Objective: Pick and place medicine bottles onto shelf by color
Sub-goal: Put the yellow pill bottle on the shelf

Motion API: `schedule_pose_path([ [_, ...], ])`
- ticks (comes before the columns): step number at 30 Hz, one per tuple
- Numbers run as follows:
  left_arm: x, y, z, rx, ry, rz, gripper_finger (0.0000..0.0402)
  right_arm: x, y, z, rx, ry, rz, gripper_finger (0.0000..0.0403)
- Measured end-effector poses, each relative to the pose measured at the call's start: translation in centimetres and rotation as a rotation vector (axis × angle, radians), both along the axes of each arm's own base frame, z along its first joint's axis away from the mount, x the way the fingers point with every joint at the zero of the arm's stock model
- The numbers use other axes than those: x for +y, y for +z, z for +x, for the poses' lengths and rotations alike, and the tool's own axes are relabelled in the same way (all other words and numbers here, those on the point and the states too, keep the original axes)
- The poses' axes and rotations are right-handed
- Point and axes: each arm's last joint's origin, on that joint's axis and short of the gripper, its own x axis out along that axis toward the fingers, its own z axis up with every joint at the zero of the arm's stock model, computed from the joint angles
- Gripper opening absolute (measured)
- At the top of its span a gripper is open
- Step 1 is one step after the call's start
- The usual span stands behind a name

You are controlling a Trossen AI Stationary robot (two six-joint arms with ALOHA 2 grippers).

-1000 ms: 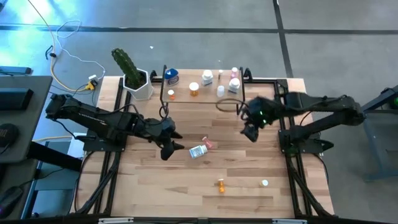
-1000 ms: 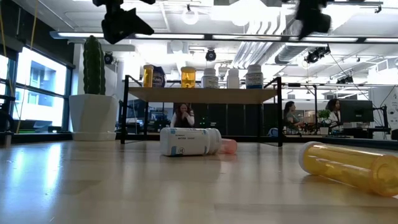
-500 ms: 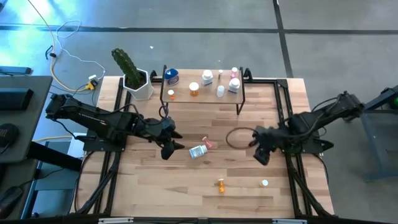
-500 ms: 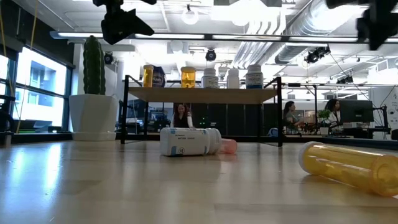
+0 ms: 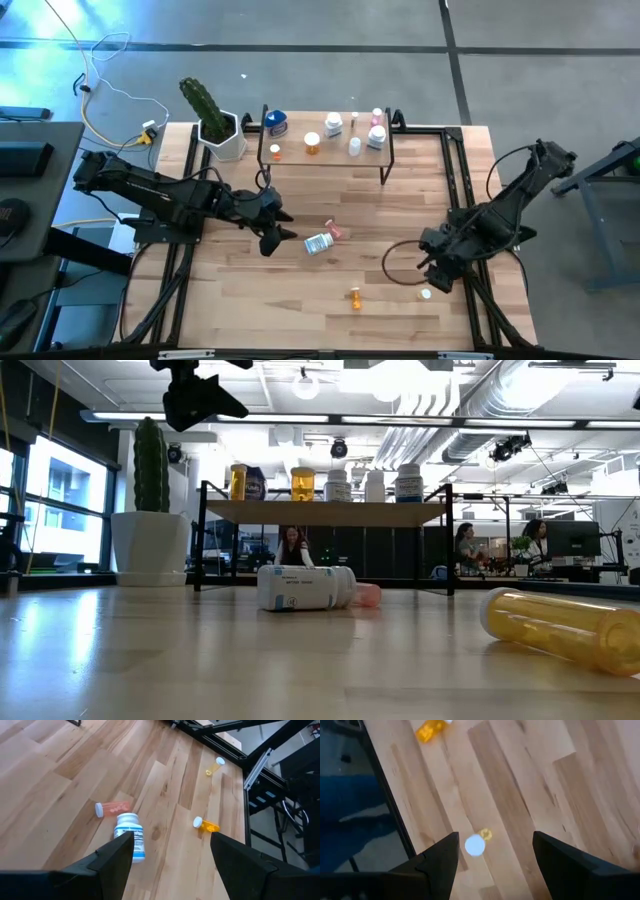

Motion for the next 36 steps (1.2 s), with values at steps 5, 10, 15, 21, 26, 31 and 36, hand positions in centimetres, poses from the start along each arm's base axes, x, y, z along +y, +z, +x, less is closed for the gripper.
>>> schedule_pose_path([
  [5, 0.0, 0.0, 0.0, 0.000, 0.006, 0.004, 0.0254, 1.8, -0.9, -0.5, 0.039, 0.111, -0.033, 0.0243],
  [10, 0.0, 0.0, 0.0, -0.001, 0.006, 0.004, 0.0254, 4.1, -2.3, -0.6, 0.061, 0.225, -0.074, 0.0243],
  [15, 0.0, 0.0, 0.0, -0.001, 0.008, 0.006, 0.0254, 5.7, -3.8, -0.5, 0.093, 0.290, -0.119, 0.0243],
  [21, 0.0, 0.0, 0.0, -0.001, 0.008, 0.006, 0.0254, 6.9, -5.3, 0.2, 0.109, 0.308, -0.168, 0.0243],
  [26, 0.0, 0.0, 0.0, -0.001, 0.008, 0.006, 0.0254, 7.6, -6.7, 0.8, 0.123, 0.303, -0.203, 0.0243],
  [31, 0.0, 0.0, 0.0, -0.001, 0.008, 0.006, 0.0254, 8.2, -7.9, 1.2, 0.145, 0.303, -0.230, 0.0243],
  [36, 0.0, 0.0, 0.0, 0.000, 0.007, 0.006, 0.0254, 8.6, -9.0, 1.5, 0.174, 0.304, -0.260, 0.0243],
])
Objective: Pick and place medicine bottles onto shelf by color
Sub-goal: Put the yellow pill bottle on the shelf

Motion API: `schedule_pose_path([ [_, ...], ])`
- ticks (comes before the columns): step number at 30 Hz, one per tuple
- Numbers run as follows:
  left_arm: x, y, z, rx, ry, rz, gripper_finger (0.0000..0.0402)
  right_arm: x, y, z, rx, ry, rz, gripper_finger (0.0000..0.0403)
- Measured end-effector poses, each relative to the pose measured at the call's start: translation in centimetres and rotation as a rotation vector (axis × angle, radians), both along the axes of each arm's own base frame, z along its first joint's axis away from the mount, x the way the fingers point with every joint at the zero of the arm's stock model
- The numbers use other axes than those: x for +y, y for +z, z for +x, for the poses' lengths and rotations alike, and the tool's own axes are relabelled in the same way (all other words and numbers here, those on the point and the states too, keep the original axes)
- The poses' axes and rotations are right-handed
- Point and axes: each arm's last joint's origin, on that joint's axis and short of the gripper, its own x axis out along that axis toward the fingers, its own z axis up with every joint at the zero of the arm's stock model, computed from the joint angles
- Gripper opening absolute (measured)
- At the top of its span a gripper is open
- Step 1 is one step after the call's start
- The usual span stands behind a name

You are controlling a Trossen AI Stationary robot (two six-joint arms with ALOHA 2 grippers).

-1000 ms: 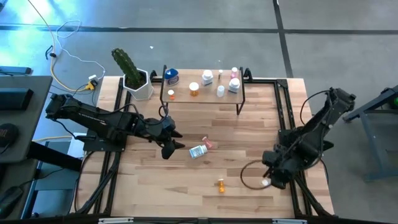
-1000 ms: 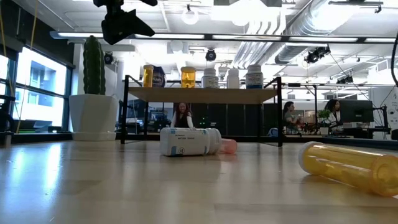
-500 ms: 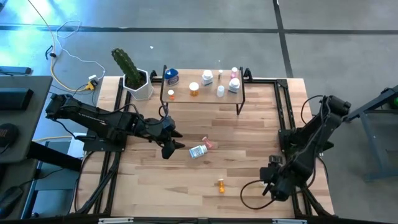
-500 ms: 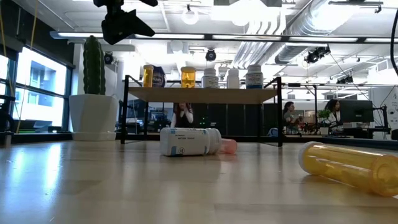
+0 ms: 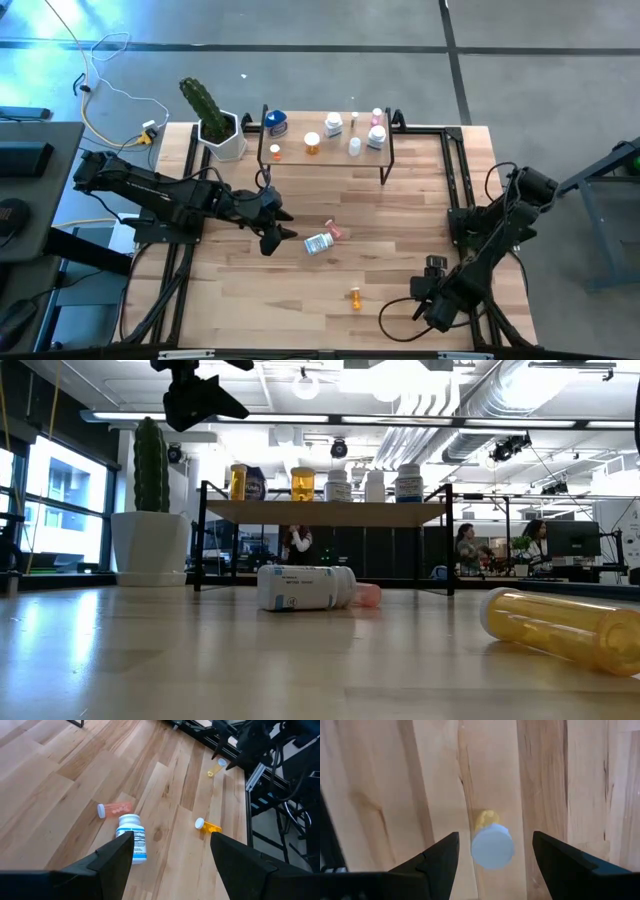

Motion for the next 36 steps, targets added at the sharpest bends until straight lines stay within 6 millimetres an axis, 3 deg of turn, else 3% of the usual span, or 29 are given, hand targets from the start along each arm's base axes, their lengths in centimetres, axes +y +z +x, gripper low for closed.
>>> schedule_pose_path([
  [6, 0.0, 0.0, 0.0, 0.000, 0.000, 0.000, 0.0254, 0.2, -0.6, 0.1, 0.013, -0.010, -0.016, 0.0220],
  [18, 0.0, 0.0, 0.0, 0.000, 0.000, 0.000, 0.0254, 0.2, -0.5, 0.2, 0.018, -0.010, -0.005, 0.0094],
  [27, 0.1, 0.0, 0.0, 0.001, 0.002, 0.000, 0.0254, -0.2, -0.2, 0.6, 0.036, -0.049, 0.034, 0.0105],
  [36, 1.2, -0.1, 0.0, 0.020, 0.003, 0.043, 0.0254, -2.8, 1.6, 3.0, -0.023, -0.184, 0.119, 0.0101],
])
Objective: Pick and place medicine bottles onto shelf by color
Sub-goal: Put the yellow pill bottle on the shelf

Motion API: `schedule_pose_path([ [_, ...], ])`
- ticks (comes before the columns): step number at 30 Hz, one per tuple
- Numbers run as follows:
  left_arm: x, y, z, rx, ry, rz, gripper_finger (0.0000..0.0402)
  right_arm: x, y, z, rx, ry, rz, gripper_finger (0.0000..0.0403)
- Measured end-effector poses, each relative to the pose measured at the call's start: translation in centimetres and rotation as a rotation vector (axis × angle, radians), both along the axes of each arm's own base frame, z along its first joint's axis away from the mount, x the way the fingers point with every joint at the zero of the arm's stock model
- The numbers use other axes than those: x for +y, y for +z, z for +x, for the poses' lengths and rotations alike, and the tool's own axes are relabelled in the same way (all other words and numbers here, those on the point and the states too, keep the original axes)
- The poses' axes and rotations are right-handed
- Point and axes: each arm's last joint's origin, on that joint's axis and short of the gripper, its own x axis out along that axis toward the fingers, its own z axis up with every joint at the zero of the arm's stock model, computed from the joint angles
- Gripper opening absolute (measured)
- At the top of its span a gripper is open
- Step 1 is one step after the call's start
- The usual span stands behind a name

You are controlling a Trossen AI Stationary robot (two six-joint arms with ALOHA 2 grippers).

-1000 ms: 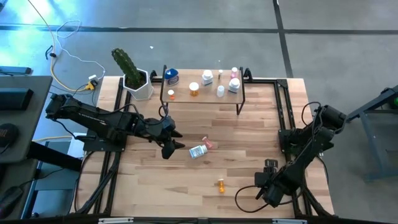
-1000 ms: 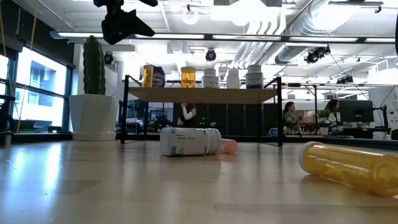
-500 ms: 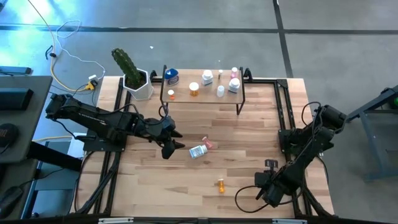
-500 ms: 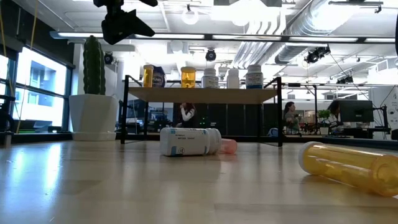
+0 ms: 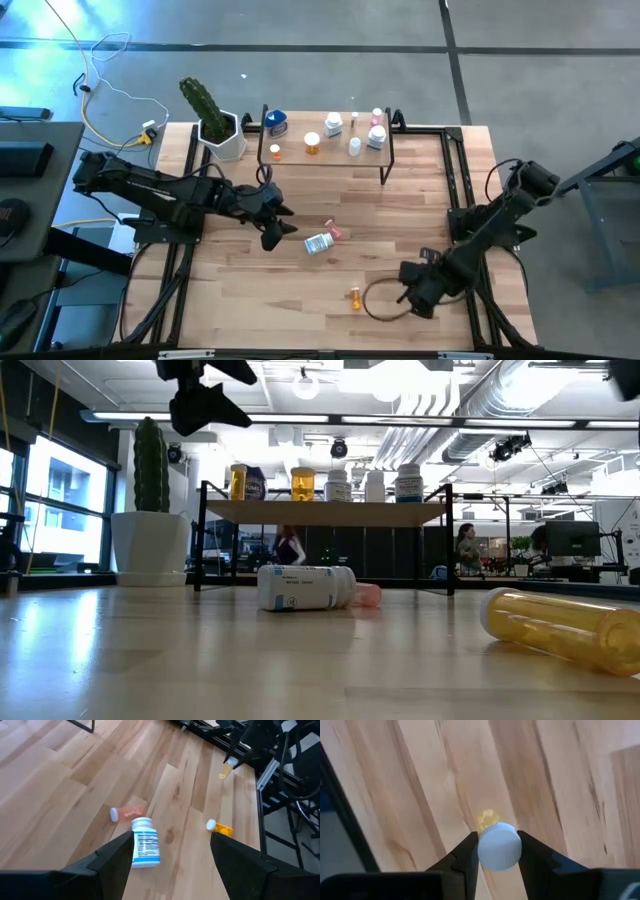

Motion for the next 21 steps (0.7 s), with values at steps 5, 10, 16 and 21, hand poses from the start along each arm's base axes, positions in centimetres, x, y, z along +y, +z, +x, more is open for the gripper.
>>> schedule_pose_path([
  [5, 0.8, 0.0, 0.0, 0.002, -0.003, -0.007, 0.0254, -1.6, 1.7, 2.1, -0.043, -0.035, 0.036, 0.0104],
  [10, 1.6, 0.0, 0.0, 0.003, 0.014, -0.006, 0.0254, -3.7, 3.4, 4.7, -0.117, -0.081, 0.037, 0.0102],
  [16, 2.3, 0.0, 0.0, 0.003, -0.010, -0.029, 0.0254, -6.7, 5.7, 7.1, -0.179, -0.141, 0.032, 0.0102],
  [21, 3.2, 0.0, -0.1, 0.003, -0.041, -0.029, 0.0254, -9.5, 8.0, 8.9, -0.246, -0.175, 0.022, 0.0102],
])
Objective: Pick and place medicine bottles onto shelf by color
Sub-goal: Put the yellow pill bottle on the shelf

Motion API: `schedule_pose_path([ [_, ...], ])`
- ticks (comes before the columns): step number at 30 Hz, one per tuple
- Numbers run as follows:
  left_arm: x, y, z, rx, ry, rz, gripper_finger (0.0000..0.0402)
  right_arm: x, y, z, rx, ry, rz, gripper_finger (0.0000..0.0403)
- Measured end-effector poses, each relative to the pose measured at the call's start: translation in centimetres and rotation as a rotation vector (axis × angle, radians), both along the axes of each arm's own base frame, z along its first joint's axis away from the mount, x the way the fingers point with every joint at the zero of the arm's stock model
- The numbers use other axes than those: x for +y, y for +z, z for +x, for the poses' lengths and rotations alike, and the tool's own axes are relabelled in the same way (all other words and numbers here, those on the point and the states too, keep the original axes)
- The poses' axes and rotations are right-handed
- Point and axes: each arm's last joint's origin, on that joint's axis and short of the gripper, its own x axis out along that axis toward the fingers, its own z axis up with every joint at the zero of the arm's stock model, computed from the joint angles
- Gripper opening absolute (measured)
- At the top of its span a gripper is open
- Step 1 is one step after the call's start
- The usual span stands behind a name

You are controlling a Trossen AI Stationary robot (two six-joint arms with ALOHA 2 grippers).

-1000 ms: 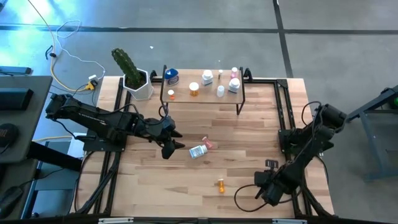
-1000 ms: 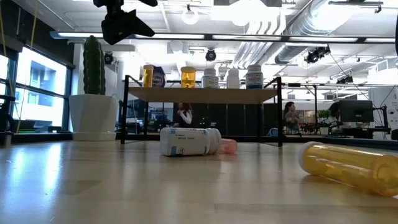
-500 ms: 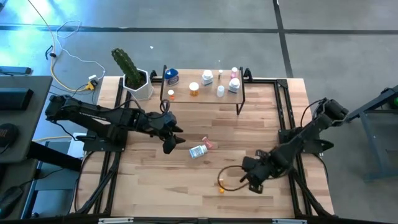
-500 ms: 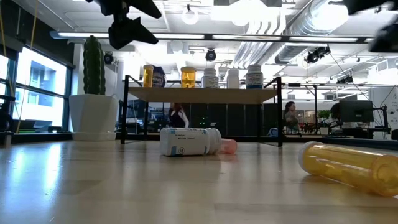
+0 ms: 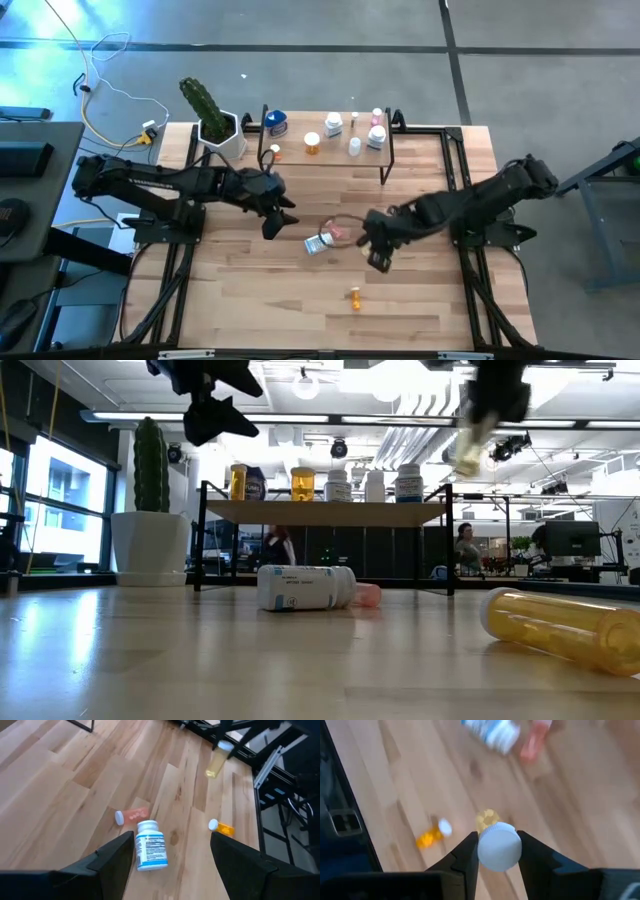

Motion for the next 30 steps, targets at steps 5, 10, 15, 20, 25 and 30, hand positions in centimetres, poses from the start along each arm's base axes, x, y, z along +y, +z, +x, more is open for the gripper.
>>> schedule_pose_path([
  [5, 0.8, 0.0, -0.1, -0.001, -0.027, 0.005, 0.0254, -3.0, 2.6, 1.3, -0.078, -0.039, -0.032, 0.0101],
  [10, 1.4, -0.3, -0.4, 0.034, -0.033, 0.024, 0.0254, -6.4, 5.2, 1.8, -0.136, -0.077, -0.091, 0.0101],
  [15, 2.0, -0.4, -0.6, 0.054, -0.024, 0.040, 0.0254, -9.8, 7.9, 1.7, -0.173, -0.106, -0.174, 0.0101],
  [20, 2.7, -0.4, -0.7, 0.056, -0.004, 0.052, 0.0254, -13.3, 10.3, 0.8, -0.194, -0.138, -0.243, 0.0101],
  [25, 3.4, -0.4, -0.9, 0.056, 0.030, 0.046, 0.0254, -16.5, 11.8, -0.2, -0.198, -0.153, -0.323, 0.0101],
  [30, 4.0, -0.4, -1.0, 0.057, 0.055, 0.044, 0.0254, -19.5, 12.8, -1.0, -0.192, -0.165, -0.391, 0.0101],
])
